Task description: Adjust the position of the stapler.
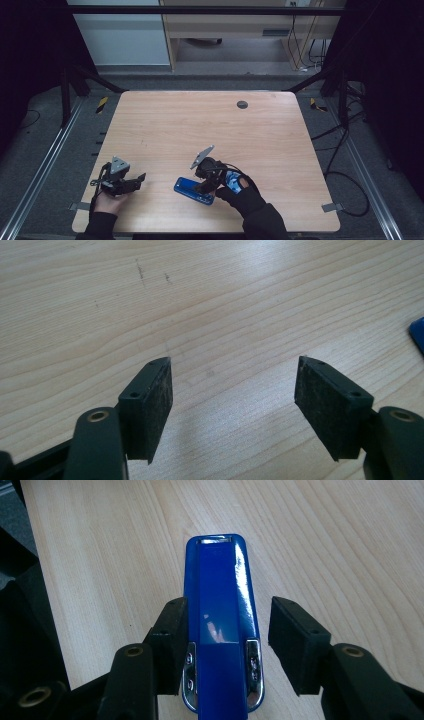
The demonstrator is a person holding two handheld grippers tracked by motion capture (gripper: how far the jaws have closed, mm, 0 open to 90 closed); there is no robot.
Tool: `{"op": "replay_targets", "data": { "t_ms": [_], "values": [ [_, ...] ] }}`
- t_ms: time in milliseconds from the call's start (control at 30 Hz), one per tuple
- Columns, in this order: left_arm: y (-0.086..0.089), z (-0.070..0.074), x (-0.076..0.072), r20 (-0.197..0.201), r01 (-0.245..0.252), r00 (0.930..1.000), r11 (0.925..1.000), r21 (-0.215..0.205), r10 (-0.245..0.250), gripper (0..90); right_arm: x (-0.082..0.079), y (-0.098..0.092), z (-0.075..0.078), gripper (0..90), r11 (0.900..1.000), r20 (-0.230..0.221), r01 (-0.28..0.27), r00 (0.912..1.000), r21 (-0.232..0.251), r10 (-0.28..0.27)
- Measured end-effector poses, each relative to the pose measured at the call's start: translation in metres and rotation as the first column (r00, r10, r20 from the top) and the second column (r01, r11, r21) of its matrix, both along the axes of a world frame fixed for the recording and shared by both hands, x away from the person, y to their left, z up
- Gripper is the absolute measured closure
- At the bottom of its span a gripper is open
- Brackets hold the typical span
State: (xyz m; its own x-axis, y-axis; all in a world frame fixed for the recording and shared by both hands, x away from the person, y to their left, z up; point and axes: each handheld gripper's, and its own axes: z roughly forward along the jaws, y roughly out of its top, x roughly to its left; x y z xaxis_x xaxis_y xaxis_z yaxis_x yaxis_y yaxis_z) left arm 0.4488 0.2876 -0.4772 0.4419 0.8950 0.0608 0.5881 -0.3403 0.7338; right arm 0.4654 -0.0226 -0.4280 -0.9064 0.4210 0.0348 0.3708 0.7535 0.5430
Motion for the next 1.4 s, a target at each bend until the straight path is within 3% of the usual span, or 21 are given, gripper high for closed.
{"op": "replay_targets", "data": {
  "t_ms": [633, 933, 1067, 1400],
  "values": [
    [-0.001, -0.001, 0.001, -0.008, 0.003, 1.0000, 1.0000, 0.006, -0.003, 31.3, 0.003, 0.015, -0.026, 61.1, 0.997, -0.014, -0.028, 0.9995, -0.065, 0.027],
    [-0.001, -0.001, 0.001, -0.013, 0.006, 0.9999, 0.9999, 0.012, -0.006, 31.3, 0.002, 0.016, -0.027, 65.0, 0.995, -0.007, -0.044, 0.9990, -0.090, 0.043],
    [-0.001, -0.001, 0.001, -0.014, 0.005, 0.9999, 0.9999, 0.013, -0.005, 31.4, -0.001, 0.019, -0.026, 65.9, 0.992, 0.028, -0.059, 0.9977, -0.110, 0.062],
    [-0.001, -0.001, 0.001, -0.014, 0.007, 0.9999, 0.9999, 0.013, -0.007, 31.4, -0.001, 0.018, -0.026, 66.1, 0.992, 0.030, -0.070, 0.9968, -0.101, 0.073]
  ]
}}
